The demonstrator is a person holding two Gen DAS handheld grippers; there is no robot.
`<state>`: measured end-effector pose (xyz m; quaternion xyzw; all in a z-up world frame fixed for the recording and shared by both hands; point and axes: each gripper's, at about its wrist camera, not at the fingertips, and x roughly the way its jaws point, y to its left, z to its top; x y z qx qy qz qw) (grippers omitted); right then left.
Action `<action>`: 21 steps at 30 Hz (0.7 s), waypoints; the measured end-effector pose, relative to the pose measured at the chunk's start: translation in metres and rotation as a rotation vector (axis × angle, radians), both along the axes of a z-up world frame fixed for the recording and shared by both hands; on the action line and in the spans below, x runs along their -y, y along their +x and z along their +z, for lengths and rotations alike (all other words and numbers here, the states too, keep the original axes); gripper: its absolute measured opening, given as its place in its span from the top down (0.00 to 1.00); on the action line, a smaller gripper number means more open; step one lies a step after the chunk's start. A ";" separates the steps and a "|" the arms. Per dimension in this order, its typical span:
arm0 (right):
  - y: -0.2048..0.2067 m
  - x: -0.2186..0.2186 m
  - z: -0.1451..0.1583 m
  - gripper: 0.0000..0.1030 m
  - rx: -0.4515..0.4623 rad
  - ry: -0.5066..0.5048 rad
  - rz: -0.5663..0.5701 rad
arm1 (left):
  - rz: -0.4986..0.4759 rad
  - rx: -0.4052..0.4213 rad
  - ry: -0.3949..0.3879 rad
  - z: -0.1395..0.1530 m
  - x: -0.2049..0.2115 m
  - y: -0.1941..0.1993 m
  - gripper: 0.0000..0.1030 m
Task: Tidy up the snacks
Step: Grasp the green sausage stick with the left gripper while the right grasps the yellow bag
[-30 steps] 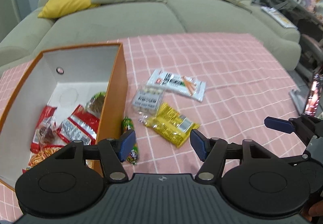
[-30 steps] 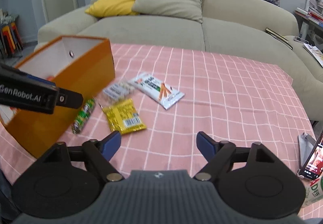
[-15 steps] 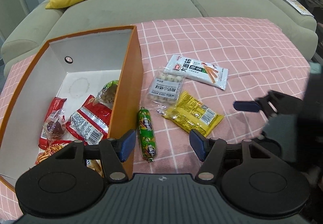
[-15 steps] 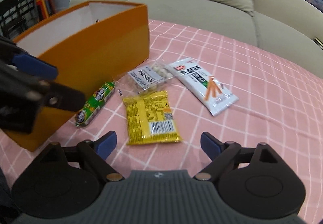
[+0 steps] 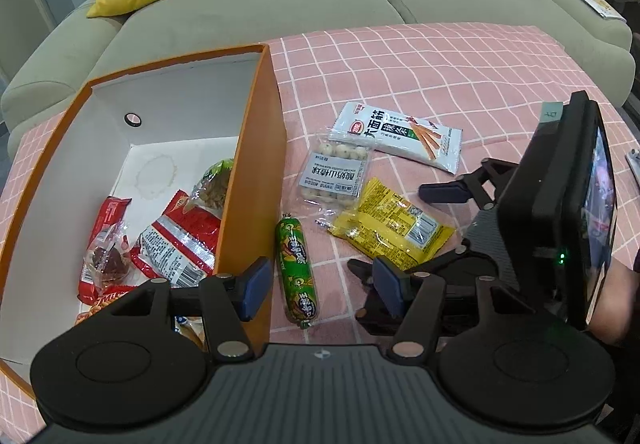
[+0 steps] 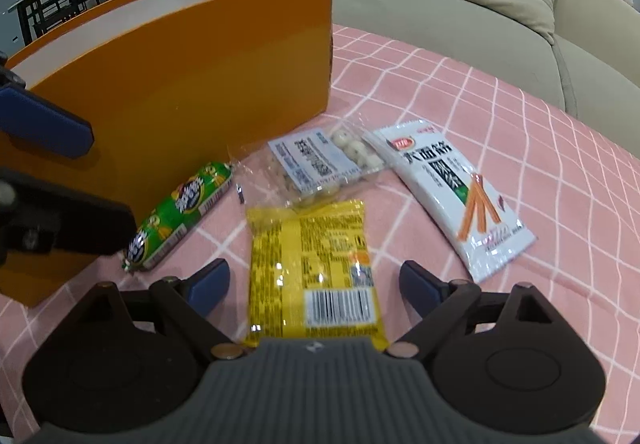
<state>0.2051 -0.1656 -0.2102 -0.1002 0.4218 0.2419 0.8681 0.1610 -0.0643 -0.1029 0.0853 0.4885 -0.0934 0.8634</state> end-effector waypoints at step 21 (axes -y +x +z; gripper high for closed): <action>-0.042 0.064 0.012 0.51 -0.013 -0.021 -0.157 | 0.002 0.126 0.387 -0.047 0.059 0.003 0.44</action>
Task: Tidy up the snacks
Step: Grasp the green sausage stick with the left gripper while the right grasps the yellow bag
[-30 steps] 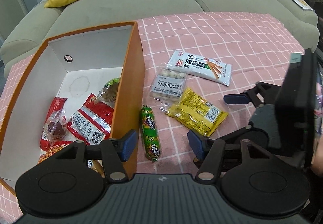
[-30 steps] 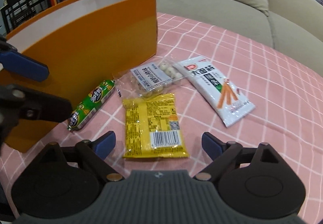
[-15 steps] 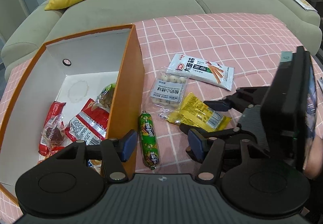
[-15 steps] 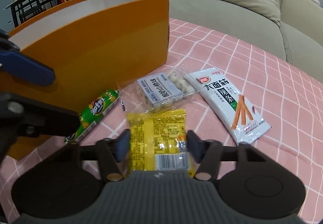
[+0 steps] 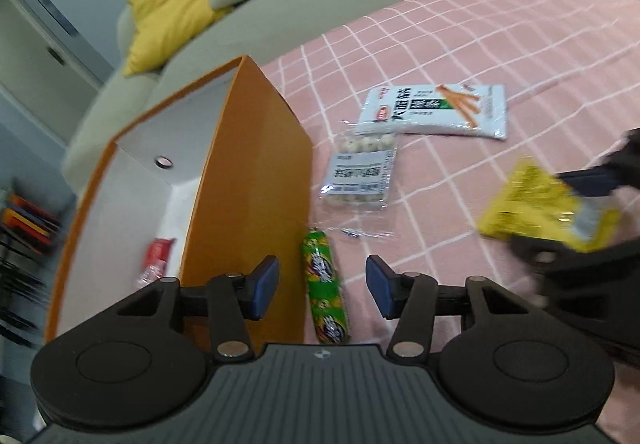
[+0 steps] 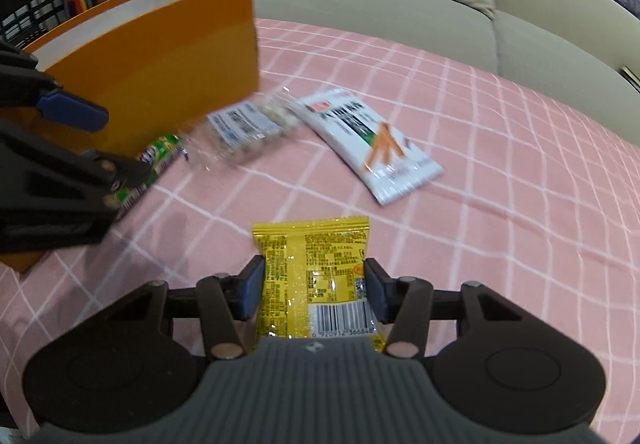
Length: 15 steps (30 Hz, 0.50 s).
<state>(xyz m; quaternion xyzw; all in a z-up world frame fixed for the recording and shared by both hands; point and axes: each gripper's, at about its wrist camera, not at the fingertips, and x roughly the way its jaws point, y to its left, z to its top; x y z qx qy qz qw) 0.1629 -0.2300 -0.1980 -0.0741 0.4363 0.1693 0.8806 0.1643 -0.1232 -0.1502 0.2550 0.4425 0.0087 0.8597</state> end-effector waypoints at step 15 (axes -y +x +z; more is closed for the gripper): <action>-0.026 0.008 0.010 0.51 -0.015 0.033 -0.062 | 0.116 -0.072 0.083 -0.035 0.006 0.013 0.76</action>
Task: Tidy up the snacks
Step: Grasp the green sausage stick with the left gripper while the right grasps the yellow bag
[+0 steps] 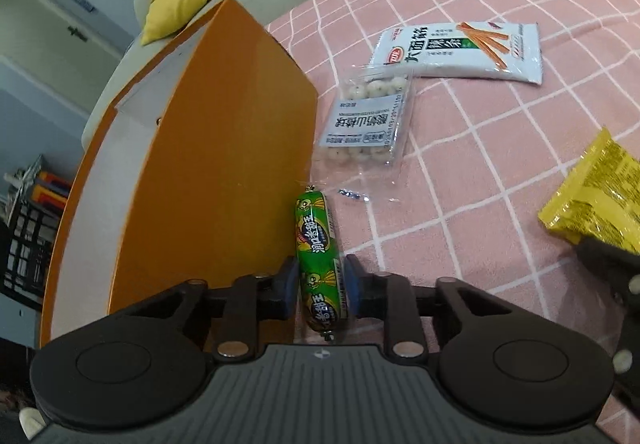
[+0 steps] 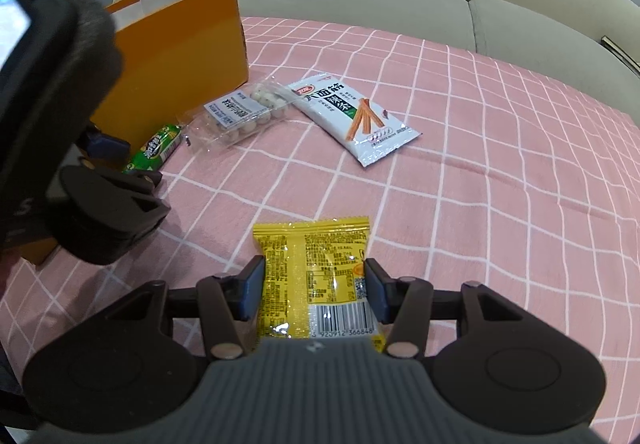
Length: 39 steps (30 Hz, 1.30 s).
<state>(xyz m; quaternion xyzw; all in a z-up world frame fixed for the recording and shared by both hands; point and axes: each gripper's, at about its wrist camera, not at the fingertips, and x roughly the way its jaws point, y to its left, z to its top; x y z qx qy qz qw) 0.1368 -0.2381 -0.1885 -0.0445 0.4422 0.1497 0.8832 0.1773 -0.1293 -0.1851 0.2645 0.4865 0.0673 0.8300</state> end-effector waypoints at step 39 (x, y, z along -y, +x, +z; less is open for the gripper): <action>-0.002 0.000 0.000 0.46 -0.097 -0.039 -0.038 | -0.107 -0.186 -0.467 0.016 -0.011 -0.012 0.70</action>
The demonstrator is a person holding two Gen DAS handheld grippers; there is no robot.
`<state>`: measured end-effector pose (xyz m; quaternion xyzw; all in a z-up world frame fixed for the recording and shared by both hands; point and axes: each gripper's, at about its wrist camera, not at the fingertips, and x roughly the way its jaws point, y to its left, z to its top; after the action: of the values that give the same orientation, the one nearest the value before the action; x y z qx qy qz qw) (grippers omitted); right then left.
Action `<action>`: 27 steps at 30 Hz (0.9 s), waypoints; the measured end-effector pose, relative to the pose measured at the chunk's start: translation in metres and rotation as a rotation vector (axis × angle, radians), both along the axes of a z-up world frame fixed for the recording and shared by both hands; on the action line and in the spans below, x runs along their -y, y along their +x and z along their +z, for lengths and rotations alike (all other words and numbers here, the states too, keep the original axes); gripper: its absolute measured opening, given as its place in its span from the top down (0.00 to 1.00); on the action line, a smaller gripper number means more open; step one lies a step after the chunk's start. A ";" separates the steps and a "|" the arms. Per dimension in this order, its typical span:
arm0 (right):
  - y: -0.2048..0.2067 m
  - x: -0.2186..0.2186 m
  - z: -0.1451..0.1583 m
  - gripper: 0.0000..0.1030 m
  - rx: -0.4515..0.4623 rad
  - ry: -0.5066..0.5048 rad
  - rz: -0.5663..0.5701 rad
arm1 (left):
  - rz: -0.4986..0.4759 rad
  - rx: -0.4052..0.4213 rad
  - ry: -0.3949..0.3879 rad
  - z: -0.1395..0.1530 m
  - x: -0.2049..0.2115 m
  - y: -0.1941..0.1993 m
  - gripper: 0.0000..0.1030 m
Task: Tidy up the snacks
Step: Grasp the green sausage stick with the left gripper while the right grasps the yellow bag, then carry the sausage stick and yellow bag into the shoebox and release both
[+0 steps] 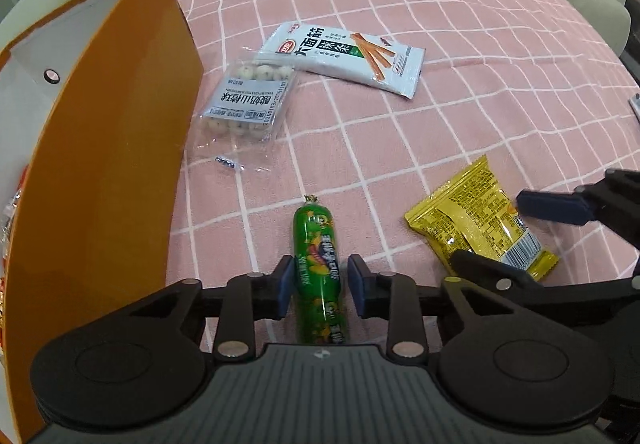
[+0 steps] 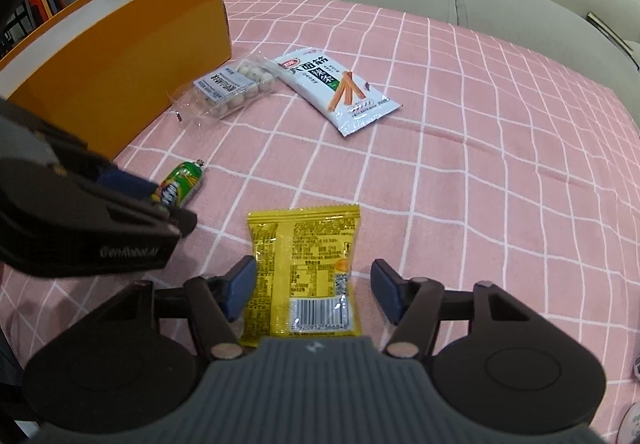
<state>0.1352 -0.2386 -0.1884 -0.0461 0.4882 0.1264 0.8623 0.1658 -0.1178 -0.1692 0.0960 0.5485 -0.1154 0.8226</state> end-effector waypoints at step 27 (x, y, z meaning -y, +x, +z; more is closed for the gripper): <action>-0.032 0.002 0.062 0.53 0.002 0.121 -0.124 | 0.088 0.111 -0.164 0.078 -0.042 -0.036 0.77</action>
<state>0.1036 -0.2409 -0.1266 0.0364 0.4807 0.1022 0.8702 0.1301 -0.0759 -0.0909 0.0106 0.4944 -0.1182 0.8611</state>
